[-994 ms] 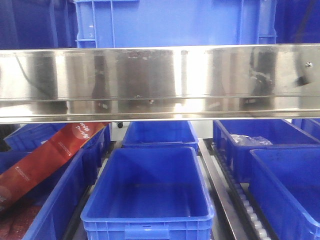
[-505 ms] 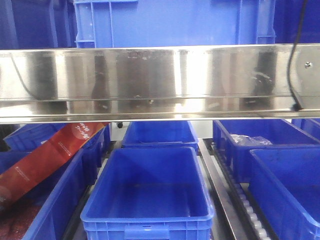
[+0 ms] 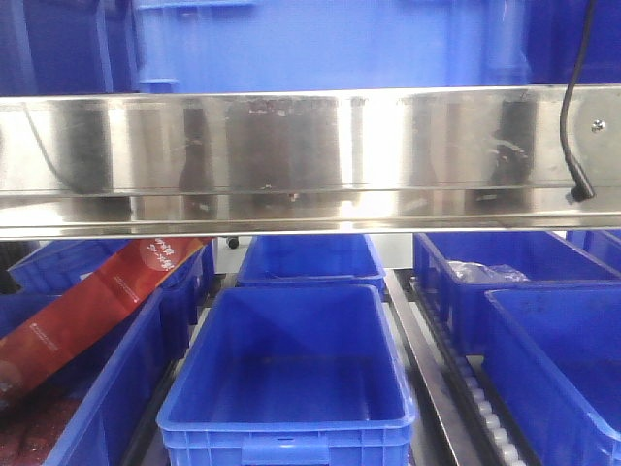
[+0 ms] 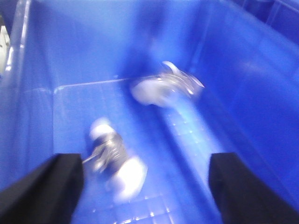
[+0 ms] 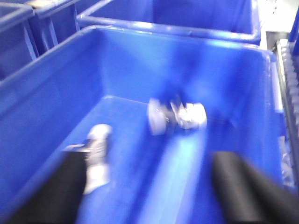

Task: Place valve from conveyor to right shelf box
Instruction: 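Raise both open grippers up out of the blue bin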

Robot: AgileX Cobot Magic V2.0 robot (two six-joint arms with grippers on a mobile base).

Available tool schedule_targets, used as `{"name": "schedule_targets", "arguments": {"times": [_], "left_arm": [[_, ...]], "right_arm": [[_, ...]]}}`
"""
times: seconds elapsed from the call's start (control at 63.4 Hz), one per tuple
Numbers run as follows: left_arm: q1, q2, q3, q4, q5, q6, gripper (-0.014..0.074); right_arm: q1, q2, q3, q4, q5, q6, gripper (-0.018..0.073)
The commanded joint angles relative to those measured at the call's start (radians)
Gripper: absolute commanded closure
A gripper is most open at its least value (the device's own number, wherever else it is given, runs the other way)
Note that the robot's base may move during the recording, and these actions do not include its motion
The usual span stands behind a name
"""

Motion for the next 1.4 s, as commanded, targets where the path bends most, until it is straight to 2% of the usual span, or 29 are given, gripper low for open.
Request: {"name": "schedule_targets", "arguments": {"times": [0.0, 0.079, 0.126, 0.142, 0.315, 0.457, 0.552, 0.726, 1.009, 1.136, 1.293, 1.388], "left_arm": [[-0.007, -0.030, -0.011, 0.028, -0.020, 0.002, 0.0393], [-0.007, -0.030, -0.011, 0.028, -0.028, 0.002, 0.0595], [-0.005, -0.032, -0.011, 0.028, -0.049, 0.002, 0.0699], [-0.005, -0.032, -0.011, 0.028, -0.054, 0.004, 0.0706], [-0.005, -0.063, -0.011, 0.028, -0.081, 0.004, 0.0707], [-0.005, -0.141, -0.008, 0.014, 0.018, 0.004, 0.0707], [-0.005, -0.201, 0.036, 0.018, -0.006, 0.017, 0.0707], [-0.005, -0.345, 0.251, 0.024, -0.145, 0.030, 0.0707], [-0.005, -0.632, 0.745, 0.075, -0.482, 0.030, 0.0707], [-0.005, -0.760, 0.949, 0.091, -0.565, 0.030, 0.0707], [-0.005, -0.940, 1.182, 0.089, -0.598, 0.028, 0.0707], [-0.005, -1.059, 1.291, 0.057, -0.602, 0.028, 0.0707]], "right_arm": [[-0.002, -0.024, -0.010, 0.002, -0.013, -0.004, 0.0415], [-0.002, -0.027, -0.010, 0.002, -0.013, -0.004, 0.0621], [-0.002, -0.027, -0.010, 0.002, -0.010, -0.004, 0.0717], [-0.002, -0.030, -0.010, 0.006, -0.009, -0.004, 0.0727], [-0.002, -0.051, -0.010, 0.013, 0.047, -0.004, 0.0722], [-0.002, -0.099, 0.002, 0.015, 0.118, -0.004, 0.0722], [-0.002, -0.167, 0.084, 0.015, 0.043, -0.004, 0.0722], [-0.002, -0.353, 0.396, 0.013, -0.212, -0.004, 0.0722], [-0.002, -0.708, 0.999, -0.003, -0.639, -0.004, 0.0722], [-0.002, -0.857, 1.214, -0.005, -0.704, -0.004, 0.0722], [-0.002, -1.068, 1.396, -0.010, -0.704, -0.004, 0.0722], [-0.002, -1.187, 1.483, -0.010, -0.704, -0.004, 0.0722]]}}
